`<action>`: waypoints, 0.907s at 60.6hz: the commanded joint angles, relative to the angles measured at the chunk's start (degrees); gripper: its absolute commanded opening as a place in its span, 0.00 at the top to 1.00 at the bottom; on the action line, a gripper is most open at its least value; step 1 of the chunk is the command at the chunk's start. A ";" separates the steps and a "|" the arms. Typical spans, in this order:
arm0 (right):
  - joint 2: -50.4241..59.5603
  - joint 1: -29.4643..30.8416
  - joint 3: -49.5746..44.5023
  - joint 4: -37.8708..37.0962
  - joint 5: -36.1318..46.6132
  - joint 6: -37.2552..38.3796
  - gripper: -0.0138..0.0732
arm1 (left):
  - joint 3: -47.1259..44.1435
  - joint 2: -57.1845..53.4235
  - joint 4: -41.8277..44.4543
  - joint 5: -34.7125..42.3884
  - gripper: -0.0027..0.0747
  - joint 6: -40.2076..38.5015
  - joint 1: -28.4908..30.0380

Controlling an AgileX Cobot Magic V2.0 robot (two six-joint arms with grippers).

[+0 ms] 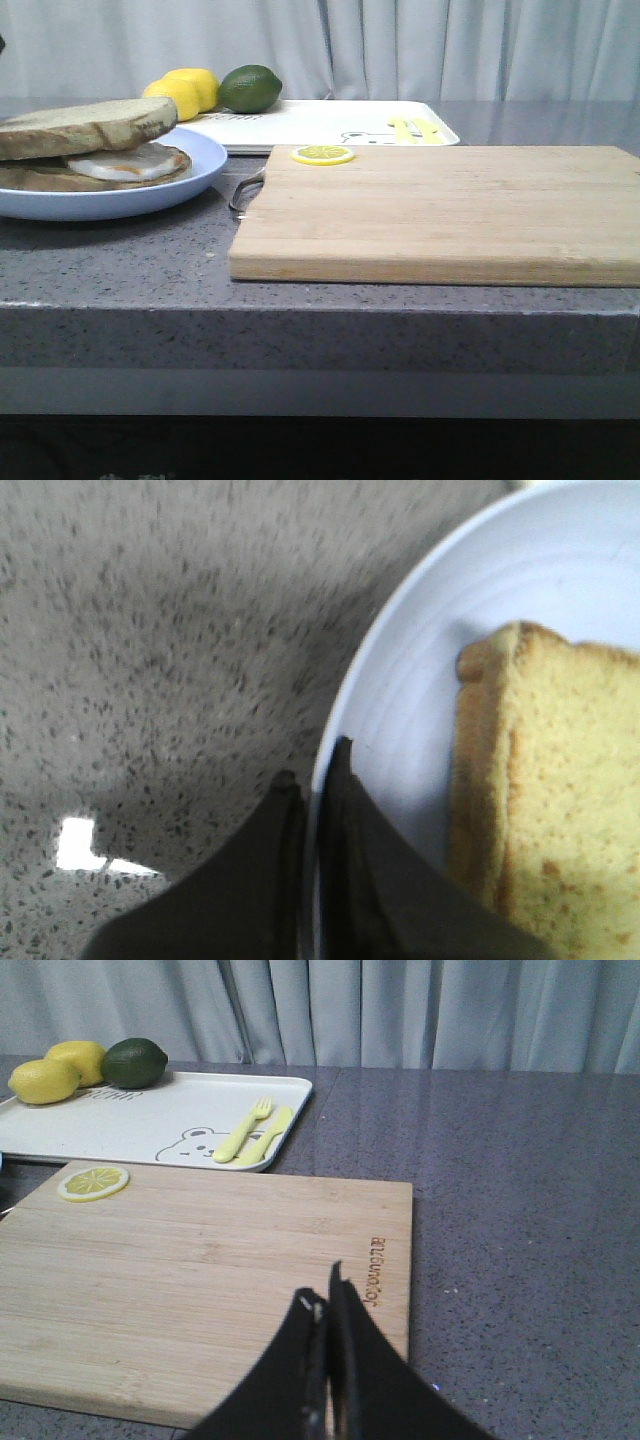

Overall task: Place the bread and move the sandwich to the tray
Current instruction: 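Grasp the blue plate's rim with the left gripper, then lift the plate with the left gripper and carry it onto the white tray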

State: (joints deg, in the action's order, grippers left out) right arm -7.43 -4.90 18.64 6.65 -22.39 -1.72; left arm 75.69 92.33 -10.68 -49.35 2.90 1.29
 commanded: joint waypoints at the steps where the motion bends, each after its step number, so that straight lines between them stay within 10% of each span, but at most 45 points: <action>1: -0.53 0.29 1.56 -0.36 5.00 0.00 0.92 | 5.72 -2.92 -6.15 -0.56 0.99 2.84 0.47; 28: -0.53 0.29 1.56 -0.31 5.00 0.00 0.92 | 28.69 9.52 -22.73 -7.65 0.99 7.19 -0.53; 55: -0.53 0.29 1.56 -0.32 4.60 0.00 0.92 | 73.87 42.73 -28.35 -15.23 0.99 -2.14 -5.22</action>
State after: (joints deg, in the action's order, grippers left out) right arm -7.43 -4.90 18.64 6.65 -22.22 -1.72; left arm 141.06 134.84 -31.85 -66.00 4.82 -3.19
